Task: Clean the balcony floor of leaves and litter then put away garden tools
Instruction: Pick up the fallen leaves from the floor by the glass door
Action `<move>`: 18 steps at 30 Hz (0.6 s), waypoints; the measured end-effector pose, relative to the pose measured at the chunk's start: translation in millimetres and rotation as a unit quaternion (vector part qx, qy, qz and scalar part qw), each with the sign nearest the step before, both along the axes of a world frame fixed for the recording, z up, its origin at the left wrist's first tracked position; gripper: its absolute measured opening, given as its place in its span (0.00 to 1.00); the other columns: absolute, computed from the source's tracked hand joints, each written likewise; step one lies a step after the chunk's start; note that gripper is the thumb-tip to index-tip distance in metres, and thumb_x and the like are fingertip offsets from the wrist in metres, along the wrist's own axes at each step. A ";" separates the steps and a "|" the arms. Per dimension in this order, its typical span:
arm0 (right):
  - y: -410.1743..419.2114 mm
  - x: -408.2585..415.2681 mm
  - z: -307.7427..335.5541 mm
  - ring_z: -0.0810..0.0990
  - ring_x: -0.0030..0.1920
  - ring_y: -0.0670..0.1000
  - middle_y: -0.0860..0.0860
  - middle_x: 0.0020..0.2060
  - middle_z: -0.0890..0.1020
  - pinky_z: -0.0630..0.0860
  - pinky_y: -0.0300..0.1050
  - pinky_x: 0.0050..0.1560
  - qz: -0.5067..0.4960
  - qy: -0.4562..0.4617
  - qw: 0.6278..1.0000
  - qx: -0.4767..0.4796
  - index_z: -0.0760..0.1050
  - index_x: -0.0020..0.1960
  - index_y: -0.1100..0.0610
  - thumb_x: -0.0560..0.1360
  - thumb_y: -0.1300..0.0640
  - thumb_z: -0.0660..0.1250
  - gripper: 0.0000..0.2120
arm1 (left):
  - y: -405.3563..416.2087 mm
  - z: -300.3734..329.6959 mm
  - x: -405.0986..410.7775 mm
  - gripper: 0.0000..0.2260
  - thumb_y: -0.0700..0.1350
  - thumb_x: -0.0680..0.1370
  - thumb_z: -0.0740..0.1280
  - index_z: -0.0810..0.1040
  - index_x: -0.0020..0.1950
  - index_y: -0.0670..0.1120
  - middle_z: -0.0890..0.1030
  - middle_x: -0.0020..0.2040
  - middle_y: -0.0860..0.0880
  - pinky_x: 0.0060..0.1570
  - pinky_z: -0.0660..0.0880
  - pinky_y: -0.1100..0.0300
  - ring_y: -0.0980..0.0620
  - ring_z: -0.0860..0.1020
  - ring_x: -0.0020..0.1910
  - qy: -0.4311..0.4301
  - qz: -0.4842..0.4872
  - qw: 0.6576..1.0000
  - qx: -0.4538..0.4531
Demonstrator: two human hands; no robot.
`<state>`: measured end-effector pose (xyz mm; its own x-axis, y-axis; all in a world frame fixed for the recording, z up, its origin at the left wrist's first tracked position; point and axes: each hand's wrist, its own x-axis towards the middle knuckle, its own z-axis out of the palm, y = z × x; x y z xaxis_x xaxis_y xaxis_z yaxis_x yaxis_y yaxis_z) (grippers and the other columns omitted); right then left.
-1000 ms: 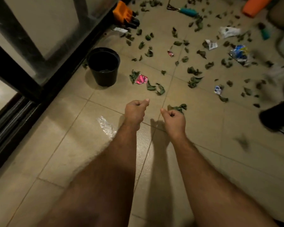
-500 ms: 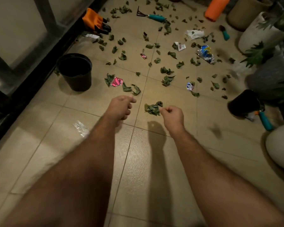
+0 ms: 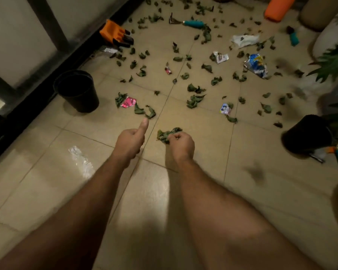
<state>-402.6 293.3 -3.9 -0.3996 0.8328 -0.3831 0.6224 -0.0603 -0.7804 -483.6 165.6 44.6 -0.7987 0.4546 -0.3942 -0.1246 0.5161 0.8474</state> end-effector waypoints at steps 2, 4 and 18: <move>12.4 -1.8 4.7 0.80 0.44 0.51 0.51 0.45 0.84 0.71 0.38 0.40 0.003 -0.013 1.000 -0.011 0.82 0.51 0.56 0.78 0.54 0.68 0.07 | 5.7 15.9 4.5 0.27 0.64 0.81 0.58 0.74 0.36 0.42 0.73 0.32 0.47 0.32 0.64 0.60 0.52 0.68 0.30 0.042 0.003 0.998 -0.046; 21.0 -3.2 15.5 0.81 0.47 0.54 0.53 0.48 0.84 0.73 0.40 0.42 0.018 -0.016 0.999 -0.036 0.81 0.52 0.56 0.78 0.55 0.67 0.07 | 12.6 36.2 10.0 0.23 0.59 0.82 0.60 0.79 0.40 0.43 0.76 0.35 0.47 0.32 0.65 0.60 0.51 0.71 0.32 0.062 0.006 0.993 -0.097; 100.0 -8.1 -8.3 0.77 0.62 0.56 0.54 0.64 0.77 0.70 0.40 0.55 0.297 -0.076 0.941 0.143 0.70 0.73 0.48 0.83 0.56 0.59 0.19 | 52.5 -36.3 14.5 0.17 0.53 0.78 0.69 0.76 0.65 0.48 0.83 0.48 0.45 0.42 0.71 0.57 0.47 0.79 0.46 0.133 -0.010 0.969 -0.209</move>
<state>-410.8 393.3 -12.2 -0.7860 0.5577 -0.2668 0.5854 0.5328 -0.6111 -469.1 218.2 8.3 -0.8902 0.3154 -0.3286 0.0830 0.8216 0.5639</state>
